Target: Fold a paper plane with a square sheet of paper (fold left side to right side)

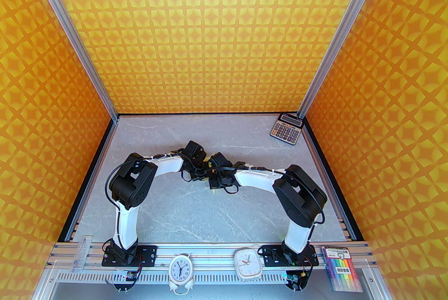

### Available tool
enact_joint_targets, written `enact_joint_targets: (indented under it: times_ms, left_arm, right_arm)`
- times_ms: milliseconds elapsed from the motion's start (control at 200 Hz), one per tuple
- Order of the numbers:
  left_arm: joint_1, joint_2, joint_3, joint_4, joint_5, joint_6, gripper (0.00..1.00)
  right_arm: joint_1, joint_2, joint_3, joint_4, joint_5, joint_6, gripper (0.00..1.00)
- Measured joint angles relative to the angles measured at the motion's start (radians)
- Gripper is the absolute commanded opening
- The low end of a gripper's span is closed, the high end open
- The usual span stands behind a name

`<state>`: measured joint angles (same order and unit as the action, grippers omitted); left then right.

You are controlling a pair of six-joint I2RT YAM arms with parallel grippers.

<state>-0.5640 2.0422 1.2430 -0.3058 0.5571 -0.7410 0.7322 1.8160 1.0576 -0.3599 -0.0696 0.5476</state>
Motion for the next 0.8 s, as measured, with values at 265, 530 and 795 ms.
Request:
enact_joint_targets:
  times_ms: [265,530,795]
  left_arm:
    - [0.0,0.0,0.0,0.0,0.0,0.0,0.08]
    - [0.0,0.0,0.0,0.0,0.0,0.0,0.08]
    - [0.0,0.0,0.0,0.0,0.0,0.0,0.07]
  right_arm:
    - [0.001,-0.026,0.0,-0.018,0.001,0.001,0.38]
    - [-0.043,-0.164,-0.08,0.038,-0.017,0.031,0.33]
    - [-0.183,-0.187,-0.204,0.154,-0.08,0.127,0.19]
